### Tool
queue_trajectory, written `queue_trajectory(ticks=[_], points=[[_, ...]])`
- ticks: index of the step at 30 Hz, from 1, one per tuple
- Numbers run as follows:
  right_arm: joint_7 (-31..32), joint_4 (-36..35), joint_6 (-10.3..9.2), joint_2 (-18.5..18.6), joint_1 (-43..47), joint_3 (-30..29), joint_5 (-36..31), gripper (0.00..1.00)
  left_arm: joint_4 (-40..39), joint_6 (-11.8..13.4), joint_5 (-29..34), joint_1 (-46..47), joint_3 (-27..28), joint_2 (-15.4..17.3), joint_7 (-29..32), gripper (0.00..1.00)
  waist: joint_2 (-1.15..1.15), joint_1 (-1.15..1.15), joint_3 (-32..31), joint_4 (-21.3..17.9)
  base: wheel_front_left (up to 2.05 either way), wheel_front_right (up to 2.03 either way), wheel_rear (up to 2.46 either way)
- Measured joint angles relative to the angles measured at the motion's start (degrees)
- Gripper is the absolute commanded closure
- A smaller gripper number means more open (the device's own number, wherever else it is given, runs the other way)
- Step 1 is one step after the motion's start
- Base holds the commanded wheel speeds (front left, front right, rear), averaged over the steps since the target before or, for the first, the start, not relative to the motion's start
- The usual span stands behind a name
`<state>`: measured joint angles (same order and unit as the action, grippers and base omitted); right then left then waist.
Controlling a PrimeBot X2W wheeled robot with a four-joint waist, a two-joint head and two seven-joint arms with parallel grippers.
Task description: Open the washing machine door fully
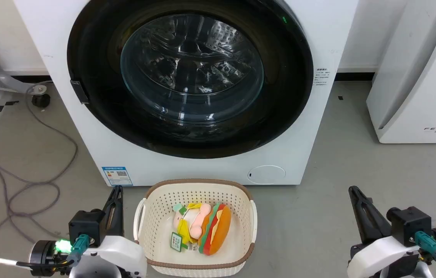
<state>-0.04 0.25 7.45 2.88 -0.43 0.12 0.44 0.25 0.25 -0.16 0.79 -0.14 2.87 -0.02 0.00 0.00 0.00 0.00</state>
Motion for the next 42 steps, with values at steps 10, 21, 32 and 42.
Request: queue_trajectory(ticks=[10, 21, 32, 42], points=[[-0.5, 0.7, 0.0, 0.0, 0.0, 0.0, 0.3, 0.0, 0.7, 0.0, -0.1, 0.0, -0.6, 0.0, -0.6, 0.0, 0.0, 0.0, 0.0, 0.0, 0.0, 0.0, 0.0], [-1.8, 1.6, 0.0, 0.0, 0.0, -0.2, 1.7, 1.0, 1.7, 0.0, -1.1, 0.1, -1.2, 0.0, -1.7, 0.0, 0.0, 0.0, 0.1, -0.1, 0.0, 0.0, 0.0], [-3.1, 2.1, -0.01, 0.0, 0.0, -0.3, 13.3, 1.0, 2.7, 0.0, -2.2, 0.4, -2.1, 0.0, -3.1, 0.0, 0.0, 0.0, 0.1, 0.0, 0.0, 0.0, 0.0], [-4.2, 3.0, -0.01, 0.0, -0.2, -0.5, 31.1, 1.0, 3.6, 0.0, -3.2, 0.5, -2.9, 0.0, -4.2, 0.0, 0.0, 0.0, 0.4, 0.0, 0.0, 0.0, 0.0]])
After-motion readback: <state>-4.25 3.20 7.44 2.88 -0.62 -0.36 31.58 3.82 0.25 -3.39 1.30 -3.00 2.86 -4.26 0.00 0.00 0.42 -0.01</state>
